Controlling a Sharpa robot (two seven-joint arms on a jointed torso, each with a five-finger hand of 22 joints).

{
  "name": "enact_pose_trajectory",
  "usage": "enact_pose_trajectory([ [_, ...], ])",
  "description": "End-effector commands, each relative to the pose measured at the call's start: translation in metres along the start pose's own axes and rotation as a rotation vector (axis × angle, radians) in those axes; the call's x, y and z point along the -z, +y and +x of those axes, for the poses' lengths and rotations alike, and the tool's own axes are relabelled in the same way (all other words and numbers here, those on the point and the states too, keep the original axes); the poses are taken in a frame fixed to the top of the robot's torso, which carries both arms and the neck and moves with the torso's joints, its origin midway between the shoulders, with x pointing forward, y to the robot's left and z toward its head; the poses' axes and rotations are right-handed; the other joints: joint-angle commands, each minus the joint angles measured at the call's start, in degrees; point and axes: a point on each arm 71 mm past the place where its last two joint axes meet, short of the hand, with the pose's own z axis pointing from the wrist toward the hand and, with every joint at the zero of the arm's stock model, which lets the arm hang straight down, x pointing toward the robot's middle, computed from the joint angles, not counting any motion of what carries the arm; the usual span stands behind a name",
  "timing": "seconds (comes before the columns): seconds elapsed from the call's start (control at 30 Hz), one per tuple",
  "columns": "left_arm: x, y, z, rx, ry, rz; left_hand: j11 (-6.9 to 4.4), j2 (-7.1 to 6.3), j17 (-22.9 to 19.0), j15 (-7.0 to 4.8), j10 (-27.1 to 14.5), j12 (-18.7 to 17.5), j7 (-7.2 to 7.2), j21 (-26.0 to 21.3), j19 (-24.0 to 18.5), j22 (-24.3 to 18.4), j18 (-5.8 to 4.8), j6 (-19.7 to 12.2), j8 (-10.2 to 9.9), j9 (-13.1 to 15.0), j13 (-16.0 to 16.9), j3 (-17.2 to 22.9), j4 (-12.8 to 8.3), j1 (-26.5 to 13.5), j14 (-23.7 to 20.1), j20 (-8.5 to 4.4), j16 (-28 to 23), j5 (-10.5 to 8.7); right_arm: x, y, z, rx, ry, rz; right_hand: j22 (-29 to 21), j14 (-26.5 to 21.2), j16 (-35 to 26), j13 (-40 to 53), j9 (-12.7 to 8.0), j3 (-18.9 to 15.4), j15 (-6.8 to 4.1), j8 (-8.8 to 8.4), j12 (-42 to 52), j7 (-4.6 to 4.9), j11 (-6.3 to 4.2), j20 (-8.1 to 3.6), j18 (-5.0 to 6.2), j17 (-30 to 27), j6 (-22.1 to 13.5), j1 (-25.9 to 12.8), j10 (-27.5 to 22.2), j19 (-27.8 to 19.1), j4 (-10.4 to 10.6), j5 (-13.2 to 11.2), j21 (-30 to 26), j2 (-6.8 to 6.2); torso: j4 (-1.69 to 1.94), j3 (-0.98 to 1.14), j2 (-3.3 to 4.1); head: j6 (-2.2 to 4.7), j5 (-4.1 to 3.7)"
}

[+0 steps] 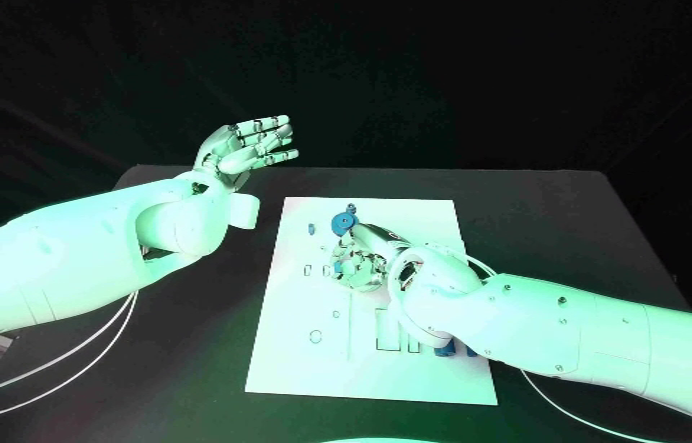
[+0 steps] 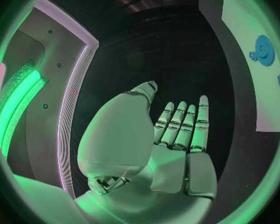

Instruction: Assemble the parts on the task board

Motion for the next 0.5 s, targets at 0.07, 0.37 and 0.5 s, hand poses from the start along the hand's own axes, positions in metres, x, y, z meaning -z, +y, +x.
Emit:
enact_pose_trajectory([
  [0.07,-0.0003,-0.0007,0.0027,0.012,0.020,0.006,0.00,-0.12,0.0,-0.07,0.4,0.1,6.56,-0.2,0.3,0.0,-0.62,0.5,-0.1,0.0,0.1,0.0,-0.4,0.4,-0.3,-0.15,-0.1,0.03,0.0000,0.0030,0.0026,0.017,-0.008,-0.016,10.1,5.6,0.1,2.3,0.7,0.3,-0.27,0.18,0.2,-0.04,-0.09,-0.31,-1.05,13.1,0.3,-0.6,-0.2,1.3,-0.1,0.3,-0.2,-0.06,0.03,0.02,0.03,-0.08,0.05],
  [0.37,-0.0003,-0.0007,0.0020,0.011,0.019,0.005,0.00,-0.12,0.0,-0.07,0.4,0.1,6.56,-0.2,0.3,0.0,-0.62,0.5,-0.1,0.0,0.1,0.0,-0.4,0.4,-0.3,-0.15,-0.1,0.03,-0.0009,0.0029,0.0045,0.022,-0.014,-0.016,10.1,5.6,0.1,2.4,0.7,0.3,-0.29,0.24,0.3,-0.06,-0.11,-0.32,-1.06,13.1,0.2,-0.7,-0.1,1.4,-0.1,0.3,-0.2,-0.17,-0.04,-0.06,-0.03,-0.12,0.08],
  [0.5,-0.0004,-0.0006,0.0017,0.011,0.018,0.005,0.00,-0.12,0.0,-0.07,0.4,0.1,6.56,-0.2,0.3,0.0,-0.62,0.5,-0.1,0.0,0.1,0.0,-0.4,0.4,-0.3,-0.15,-0.1,0.03,-0.0021,0.0018,0.0058,0.022,-0.010,-0.010,10.2,5.6,0.1,2.4,0.7,0.4,-0.29,0.27,0.3,-0.07,-0.12,-0.32,-1.07,13.0,0.2,-0.7,-0.1,1.4,-0.2,0.3,-0.2,-0.19,-0.03,-0.01,-0.01,-0.14,0.08],
])
